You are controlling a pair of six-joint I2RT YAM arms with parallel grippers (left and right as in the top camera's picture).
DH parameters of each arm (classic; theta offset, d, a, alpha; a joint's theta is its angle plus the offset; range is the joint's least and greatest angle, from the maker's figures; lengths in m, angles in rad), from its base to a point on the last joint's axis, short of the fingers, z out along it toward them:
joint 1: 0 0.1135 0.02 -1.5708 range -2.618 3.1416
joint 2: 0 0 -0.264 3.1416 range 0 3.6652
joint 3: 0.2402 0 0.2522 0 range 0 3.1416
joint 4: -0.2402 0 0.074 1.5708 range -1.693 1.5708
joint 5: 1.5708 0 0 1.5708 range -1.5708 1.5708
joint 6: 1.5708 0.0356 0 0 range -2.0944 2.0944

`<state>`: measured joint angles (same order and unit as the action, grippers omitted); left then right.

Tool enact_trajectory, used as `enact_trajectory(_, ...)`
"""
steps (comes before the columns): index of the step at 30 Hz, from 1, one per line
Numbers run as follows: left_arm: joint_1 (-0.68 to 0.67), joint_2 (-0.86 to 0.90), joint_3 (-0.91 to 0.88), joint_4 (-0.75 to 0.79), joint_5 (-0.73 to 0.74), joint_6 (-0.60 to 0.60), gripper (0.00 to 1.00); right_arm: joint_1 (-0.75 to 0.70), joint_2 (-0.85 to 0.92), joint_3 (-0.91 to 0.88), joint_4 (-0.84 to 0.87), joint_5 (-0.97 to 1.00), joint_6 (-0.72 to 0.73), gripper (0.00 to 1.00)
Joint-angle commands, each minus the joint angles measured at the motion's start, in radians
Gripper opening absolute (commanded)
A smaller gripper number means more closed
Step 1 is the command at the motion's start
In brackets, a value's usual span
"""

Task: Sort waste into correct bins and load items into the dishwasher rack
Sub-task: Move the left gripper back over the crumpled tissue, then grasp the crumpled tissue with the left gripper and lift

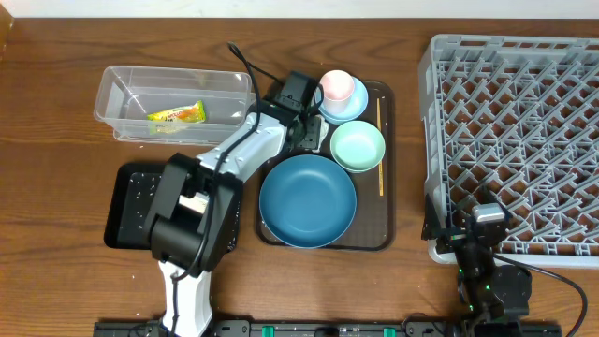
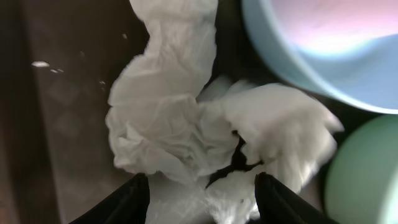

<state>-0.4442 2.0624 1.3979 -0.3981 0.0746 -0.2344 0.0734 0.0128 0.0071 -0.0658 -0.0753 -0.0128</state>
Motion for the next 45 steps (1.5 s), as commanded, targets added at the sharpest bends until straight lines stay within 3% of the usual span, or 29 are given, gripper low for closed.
enact_trajectory(1,-0.002,0.032,-0.006,0.008,-0.012,0.017,0.57,0.01,-0.002,-0.002,-0.003,-0.004,-0.013,0.99)
enact_trajectory(2,-0.002,0.036,-0.006,0.012,-0.013,0.017,0.56,0.01,-0.002,-0.002,-0.003,-0.004,-0.013,0.99)
enact_trajectory(6,-0.002,0.029,-0.005,0.035,-0.012,0.016,0.25,0.01,-0.002,-0.002,-0.003,-0.004,-0.013,0.99)
enact_trajectory(11,-0.002,-0.023,-0.005,0.033,-0.012,0.016,0.06,0.01,-0.002,-0.002,-0.003,-0.004,-0.013,0.99)
enact_trajectory(25,-0.001,-0.341,-0.005,-0.033,-0.022,0.016,0.06,0.01,-0.002,-0.002,-0.003,-0.004,-0.013,0.99)
enact_trajectory(32,0.015,-0.393,-0.005,-0.03,-0.176,0.015,0.06,0.01,-0.002,-0.002,-0.003,-0.004,-0.013,0.99)
enact_trajectory(33,0.02,-0.393,-0.005,-0.031,-0.169,0.012,0.06,0.01,-0.002,-0.002,-0.003,-0.004,-0.013,0.99)
enact_trajectory(35,0.023,-0.386,-0.006,-0.042,-0.145,0.013,0.34,0.01,-0.002,-0.002,-0.003,-0.004,-0.013,0.99)
enact_trajectory(36,0.022,-0.379,-0.006,-0.047,-0.132,0.013,0.52,0.01,-0.002,-0.002,-0.003,-0.004,-0.013,0.99)
enact_trajectory(37,0.022,-0.365,-0.006,-0.05,-0.116,0.014,0.6,0.01,-0.002,-0.002,-0.003,-0.004,-0.013,0.99)
enact_trajectory(45,0.021,-0.187,-0.006,-0.039,-0.108,0.071,0.63,0.01,-0.002,-0.002,-0.003,-0.004,-0.013,0.99)
